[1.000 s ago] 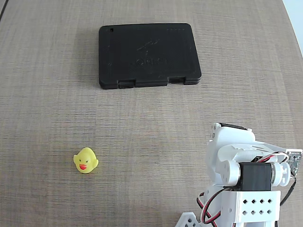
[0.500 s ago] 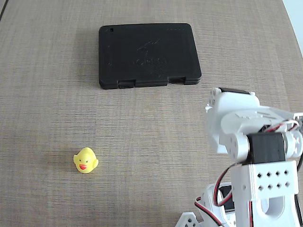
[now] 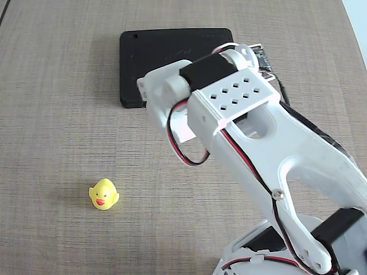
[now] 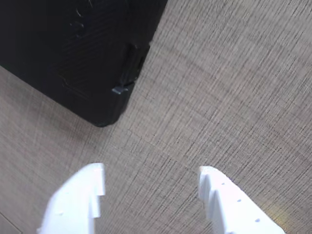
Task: Grasp a duck and put it on the black surface.
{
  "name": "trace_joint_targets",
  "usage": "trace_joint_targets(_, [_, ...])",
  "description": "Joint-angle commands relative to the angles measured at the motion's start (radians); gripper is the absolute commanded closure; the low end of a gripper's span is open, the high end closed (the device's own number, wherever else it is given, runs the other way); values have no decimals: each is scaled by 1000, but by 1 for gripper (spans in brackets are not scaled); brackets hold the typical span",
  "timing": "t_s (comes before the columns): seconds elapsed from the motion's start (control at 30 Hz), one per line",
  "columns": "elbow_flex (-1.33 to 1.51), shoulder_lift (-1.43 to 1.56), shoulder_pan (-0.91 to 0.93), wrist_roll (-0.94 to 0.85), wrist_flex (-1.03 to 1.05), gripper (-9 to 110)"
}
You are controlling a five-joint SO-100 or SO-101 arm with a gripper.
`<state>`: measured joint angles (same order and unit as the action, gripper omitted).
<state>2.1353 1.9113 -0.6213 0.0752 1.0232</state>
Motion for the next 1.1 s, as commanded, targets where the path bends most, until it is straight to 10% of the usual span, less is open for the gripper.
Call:
trace_joint_targets(0.0, [-86, -86, -57, 2, -11, 68])
trace_joint_targets(1.07, [-84, -270, -368, -2, 178, 57])
